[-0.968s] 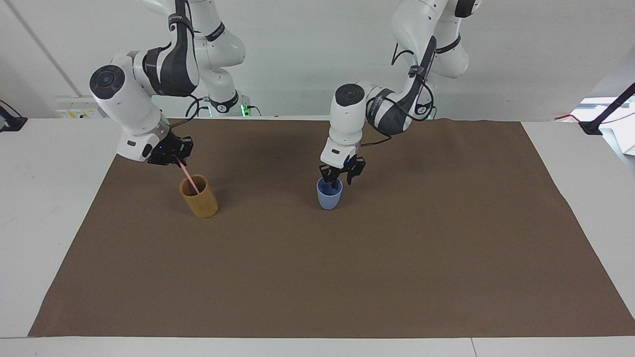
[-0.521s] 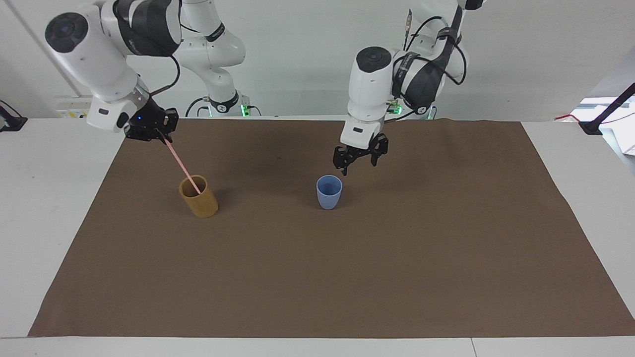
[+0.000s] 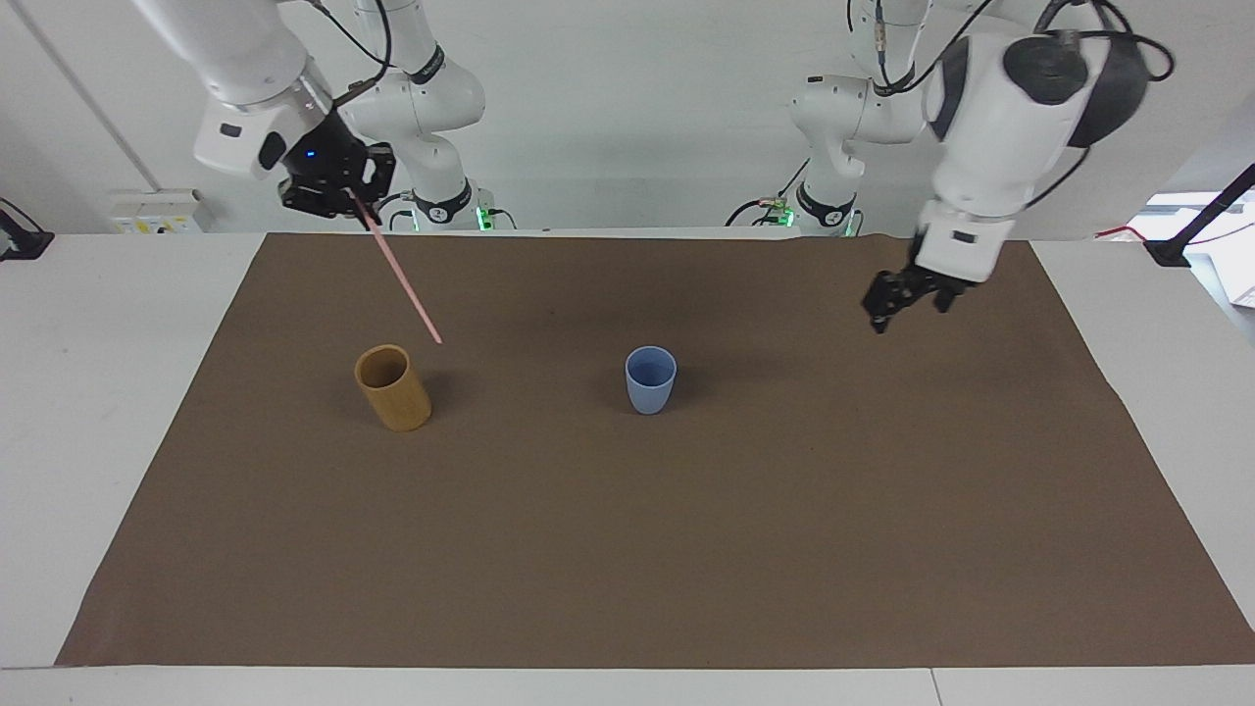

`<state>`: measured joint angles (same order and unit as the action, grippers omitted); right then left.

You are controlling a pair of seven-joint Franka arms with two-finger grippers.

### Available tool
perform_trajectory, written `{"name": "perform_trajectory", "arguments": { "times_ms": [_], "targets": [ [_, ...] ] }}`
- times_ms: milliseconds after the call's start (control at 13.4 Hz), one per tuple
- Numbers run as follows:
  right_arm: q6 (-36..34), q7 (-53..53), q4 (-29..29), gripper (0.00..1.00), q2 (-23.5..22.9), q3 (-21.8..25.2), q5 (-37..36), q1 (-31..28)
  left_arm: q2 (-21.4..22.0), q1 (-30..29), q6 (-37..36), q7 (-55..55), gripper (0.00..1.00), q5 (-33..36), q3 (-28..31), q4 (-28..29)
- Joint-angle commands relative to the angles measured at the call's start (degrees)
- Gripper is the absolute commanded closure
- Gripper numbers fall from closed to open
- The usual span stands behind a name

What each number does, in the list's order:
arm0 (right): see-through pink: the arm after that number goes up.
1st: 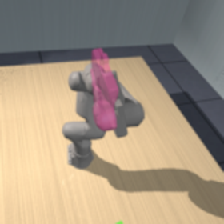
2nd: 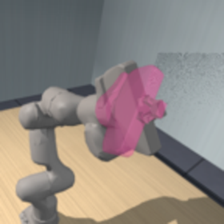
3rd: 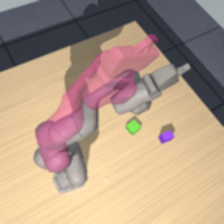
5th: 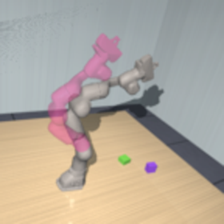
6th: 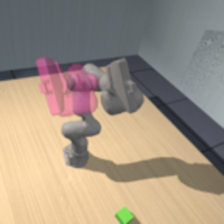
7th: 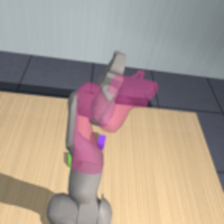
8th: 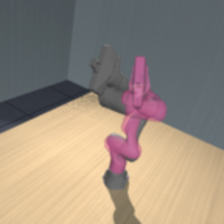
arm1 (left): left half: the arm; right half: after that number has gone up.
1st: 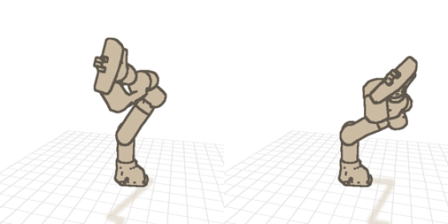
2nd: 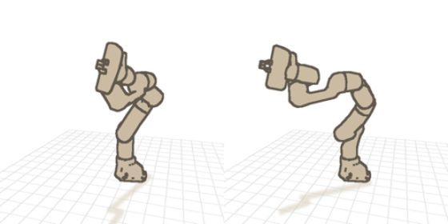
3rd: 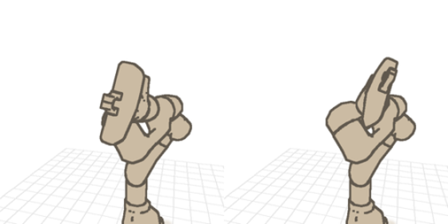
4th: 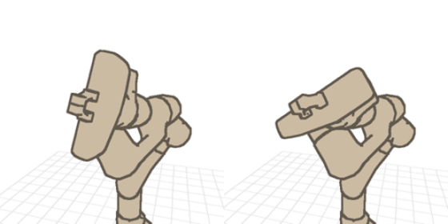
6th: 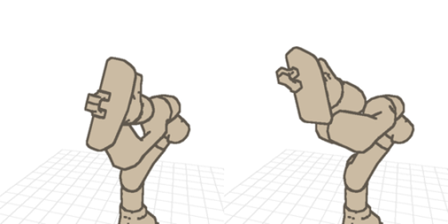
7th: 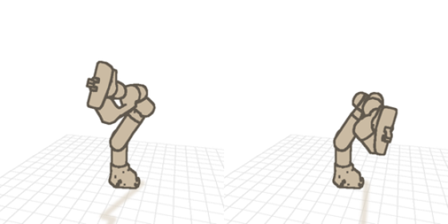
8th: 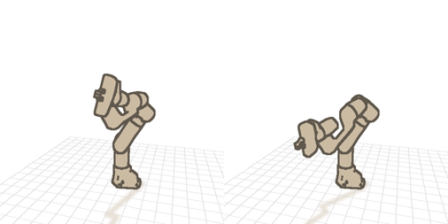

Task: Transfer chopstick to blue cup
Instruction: 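Release the cup and withdraw the left gripper while the right gripper lifts the straw, then lower the pink straw into the blue cup with the right gripper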

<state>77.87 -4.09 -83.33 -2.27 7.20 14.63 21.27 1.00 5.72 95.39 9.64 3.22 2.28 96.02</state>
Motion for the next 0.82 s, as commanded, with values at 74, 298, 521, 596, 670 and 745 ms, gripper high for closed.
{"name": "perform_trajectory", "arguments": {
  "times_ms": [74, 298, 521, 596, 670, 745],
  "targets": [
    [9.20, -19.50, -2.71, 1.00, -2.56, 0.27, 4.09, 10.95, 1.28, -1.41, -0.99, -2.52, 0.00, 0.03, -1.14, 1.54],
    [14.58, -29.38, -7.35, 1.00, -2.84, 0.27, 4.01, 18.71, 1.28, -1.24, -0.65, -2.61, 0.00, 0.03, -1.23, 1.54],
    [18.26, -29.48, -16.04, 1.00, 1.02, 0.27, 3.92, 19.16, 1.28, -1.32, -0.56, -2.61, 0.00, 0.03, -1.23, 1.54],
    [20.11, -29.48, -18.33, 1.00, 1.91, 0.19, 3.92, 19.25, 1.28, -1.32, -0.56, -2.61, 0.00, 0.03, -1.23, 1.54],
    [21.17, -29.48, -20.01, 1.00, 2.61, 0.19, 3.92, 19.25, 1.28, -1.32, -0.65, -2.61, 0.00, 0.03, -1.23, 1.54],
    [21.35, -29.48, -20.98, 1.00, 2.97, 0.19, 3.92, 19.33, 1.28, -1.32, -0.56, -2.61, 0.00, 0.03, -1.23, 1.54]
  ]
}}
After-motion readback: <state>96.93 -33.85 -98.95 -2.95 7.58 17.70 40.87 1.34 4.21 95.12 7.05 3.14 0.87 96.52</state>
